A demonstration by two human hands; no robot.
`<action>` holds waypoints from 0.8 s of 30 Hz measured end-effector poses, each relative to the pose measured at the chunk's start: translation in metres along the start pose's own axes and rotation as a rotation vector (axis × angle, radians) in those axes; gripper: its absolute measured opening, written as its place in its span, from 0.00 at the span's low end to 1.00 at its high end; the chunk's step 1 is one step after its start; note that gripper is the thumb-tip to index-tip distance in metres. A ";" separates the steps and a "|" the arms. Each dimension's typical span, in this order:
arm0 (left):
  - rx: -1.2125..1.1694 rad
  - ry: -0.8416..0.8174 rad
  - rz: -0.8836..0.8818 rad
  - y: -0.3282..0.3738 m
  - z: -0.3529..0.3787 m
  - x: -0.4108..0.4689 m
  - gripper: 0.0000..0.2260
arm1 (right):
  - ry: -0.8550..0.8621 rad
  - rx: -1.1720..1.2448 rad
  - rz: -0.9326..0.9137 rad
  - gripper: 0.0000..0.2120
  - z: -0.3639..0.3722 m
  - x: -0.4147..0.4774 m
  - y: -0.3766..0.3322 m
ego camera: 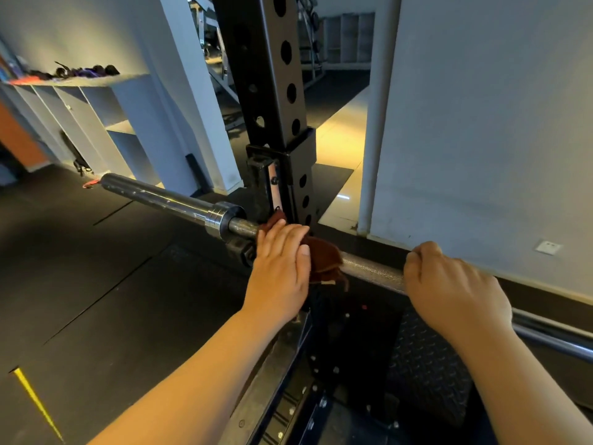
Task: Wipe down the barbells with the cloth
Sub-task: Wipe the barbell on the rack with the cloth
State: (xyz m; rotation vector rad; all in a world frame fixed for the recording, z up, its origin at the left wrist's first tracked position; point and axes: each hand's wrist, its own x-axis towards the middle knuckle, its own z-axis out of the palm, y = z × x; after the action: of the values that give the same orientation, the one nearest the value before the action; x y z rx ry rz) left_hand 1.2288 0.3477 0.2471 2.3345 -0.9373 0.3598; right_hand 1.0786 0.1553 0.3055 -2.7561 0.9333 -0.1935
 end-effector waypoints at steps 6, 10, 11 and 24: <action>-0.062 -0.014 -0.123 0.019 0.008 0.007 0.27 | 0.031 -0.038 0.046 0.14 0.002 0.000 -0.004; -0.021 -0.127 0.077 0.016 0.004 0.001 0.27 | 0.027 -0.064 0.070 0.14 0.003 0.001 -0.009; -0.026 -0.149 0.124 0.008 0.001 0.001 0.26 | 0.011 -0.069 0.080 0.14 0.003 0.002 -0.010; 0.076 -0.210 0.248 0.015 0.002 -0.001 0.28 | -0.025 -0.112 0.089 0.15 -0.001 -0.001 -0.019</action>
State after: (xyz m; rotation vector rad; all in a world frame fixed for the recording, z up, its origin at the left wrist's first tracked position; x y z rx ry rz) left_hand 1.2173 0.3386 0.2510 2.3624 -1.3429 0.2553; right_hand 1.0886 0.1702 0.3114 -2.8029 1.0884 -0.0935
